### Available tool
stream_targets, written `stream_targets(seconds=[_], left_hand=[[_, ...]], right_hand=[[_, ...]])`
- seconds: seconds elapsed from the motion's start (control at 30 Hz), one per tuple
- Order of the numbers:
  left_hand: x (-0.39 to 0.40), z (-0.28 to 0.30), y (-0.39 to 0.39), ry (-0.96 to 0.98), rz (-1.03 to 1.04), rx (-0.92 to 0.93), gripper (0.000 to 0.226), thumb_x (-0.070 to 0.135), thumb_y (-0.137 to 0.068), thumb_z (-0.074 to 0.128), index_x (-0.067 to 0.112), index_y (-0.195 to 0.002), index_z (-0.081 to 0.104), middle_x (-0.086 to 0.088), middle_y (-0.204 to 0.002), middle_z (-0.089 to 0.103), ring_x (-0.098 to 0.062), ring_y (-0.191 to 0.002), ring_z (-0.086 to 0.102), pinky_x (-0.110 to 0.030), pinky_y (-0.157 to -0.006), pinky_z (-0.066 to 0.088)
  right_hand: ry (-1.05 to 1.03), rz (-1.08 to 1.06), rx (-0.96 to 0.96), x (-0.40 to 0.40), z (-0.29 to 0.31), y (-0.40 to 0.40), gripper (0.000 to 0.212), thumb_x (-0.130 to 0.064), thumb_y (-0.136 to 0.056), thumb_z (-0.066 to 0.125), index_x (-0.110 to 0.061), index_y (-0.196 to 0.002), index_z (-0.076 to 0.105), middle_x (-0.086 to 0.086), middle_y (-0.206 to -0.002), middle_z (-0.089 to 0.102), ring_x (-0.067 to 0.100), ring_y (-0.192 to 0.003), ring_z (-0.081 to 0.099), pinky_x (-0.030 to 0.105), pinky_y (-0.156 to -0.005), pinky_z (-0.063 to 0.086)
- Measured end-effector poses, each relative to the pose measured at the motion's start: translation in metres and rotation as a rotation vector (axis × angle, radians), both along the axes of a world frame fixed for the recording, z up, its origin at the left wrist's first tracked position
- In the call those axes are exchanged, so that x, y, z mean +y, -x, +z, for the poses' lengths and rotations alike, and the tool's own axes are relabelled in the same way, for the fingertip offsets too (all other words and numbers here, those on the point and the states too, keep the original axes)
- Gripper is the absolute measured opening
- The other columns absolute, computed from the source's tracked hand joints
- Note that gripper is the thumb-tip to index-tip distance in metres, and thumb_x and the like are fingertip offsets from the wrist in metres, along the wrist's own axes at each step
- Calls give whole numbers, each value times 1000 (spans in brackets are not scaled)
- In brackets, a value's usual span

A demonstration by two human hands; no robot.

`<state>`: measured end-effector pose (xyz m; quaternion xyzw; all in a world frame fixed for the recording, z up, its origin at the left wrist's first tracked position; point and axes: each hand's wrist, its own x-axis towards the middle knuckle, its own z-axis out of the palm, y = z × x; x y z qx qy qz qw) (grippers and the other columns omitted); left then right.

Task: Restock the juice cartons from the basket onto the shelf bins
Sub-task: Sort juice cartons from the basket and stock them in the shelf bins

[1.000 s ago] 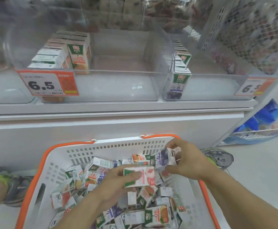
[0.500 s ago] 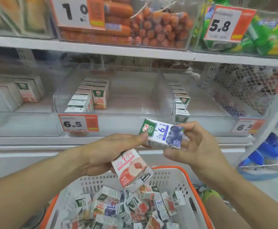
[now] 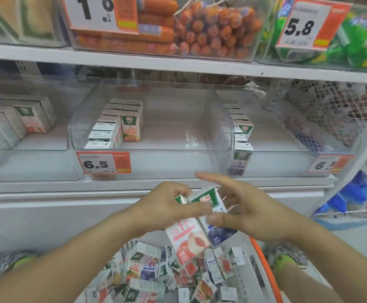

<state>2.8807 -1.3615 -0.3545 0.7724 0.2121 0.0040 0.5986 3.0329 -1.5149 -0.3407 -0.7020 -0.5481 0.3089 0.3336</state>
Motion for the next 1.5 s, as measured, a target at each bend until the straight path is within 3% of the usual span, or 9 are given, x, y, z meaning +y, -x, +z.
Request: stream_targets(seconds=[0.17, 0.33, 0.5, 0.6, 0.8, 0.97, 1.17, 1.37, 1.5], left_hand=[[4, 2, 4, 21, -2, -55, 81, 88, -48, 69, 19, -91, 71, -28, -99, 67, -18, -78, 54, -33, -74, 36], [10, 15, 16, -50, 24, -54, 61, 74, -50, 81, 24, -83, 70, 0, -67, 56, -7, -51, 41, -17, -48, 33], [31, 44, 31, -286, 38, -33, 55, 62, -52, 88, 23, -86, 67, 9, -56, 56, -3, -52, 48, -19, -51, 34], [45, 45, 36, -340, 155, -87, 48, 51, -57, 84, 19, -88, 66, 9, -48, 52, -2, -47, 43, -14, -44, 29], [58, 24, 36, -232, 239, -168, 50, 33, -55, 87, 14, -96, 64, -2, -69, 72, -13, -58, 65, -24, -54, 51], [63, 18, 21, -183, 213, -173, 55, 29, -54, 88, 12, -100, 64, -7, -81, 76, -24, -71, 73, -35, -64, 57], [61, 19, 10, -74, 244, -243, 39, 31, -70, 76, 9, -101, 70, -3, -84, 74, -16, -76, 69, -22, -63, 55], [58, 32, 17, 30, 293, -205, 31, 35, -86, 65, 10, -102, 73, 3, -69, 69, -4, -64, 61, -16, -59, 48], [71, 49, 40, -12, 246, -125, 39, 39, -67, 76, 13, -96, 77, -5, -90, 77, -11, -75, 70, -21, -66, 53]], right_hand=[[-114, -172, -13, -12, 47, -24, 49, -10, -77, 81, -25, -116, 56, 1, -97, 73, 23, -88, 71, 41, -77, 60], [-450, -571, -47, -12, 81, -78, 49, -7, -70, 84, -18, -104, 50, -4, -83, 74, 14, -67, 69, 26, -64, 56], [-267, -745, -388, 13, 72, -133, 46, -21, -73, 88, -19, -103, 53, -2, -90, 67, 17, -68, 59, 29, -57, 46], [-119, -757, -394, 37, 57, -157, 43, -15, -70, 89, -16, -100, 58, 5, -93, 66, 23, -78, 58, 28, -57, 42], [19, -738, -390, 77, 20, -169, 47, -8, -75, 85, -11, -119, 69, 15, -123, 66, 30, -114, 61, 27, -87, 46], [16, -806, -334, 79, 20, -173, 41, -12, -74, 87, -7, -110, 69, 12, -113, 68, 19, -93, 58, 28, -85, 47], [212, -699, -469, 73, 50, -165, 34, -27, -81, 81, -7, -107, 71, 4, -104, 66, 25, -104, 61, 34, -93, 49], [382, -386, -646, 75, 106, -99, 33, -39, -83, 75, -7, -79, 70, 7, -66, 71, 22, -64, 62, 33, -64, 52], [110, -53, -449, 100, 79, -15, 20, -38, -82, 77, -21, -85, 67, -4, -76, 72, 10, -69, 67, 19, -61, 50]])
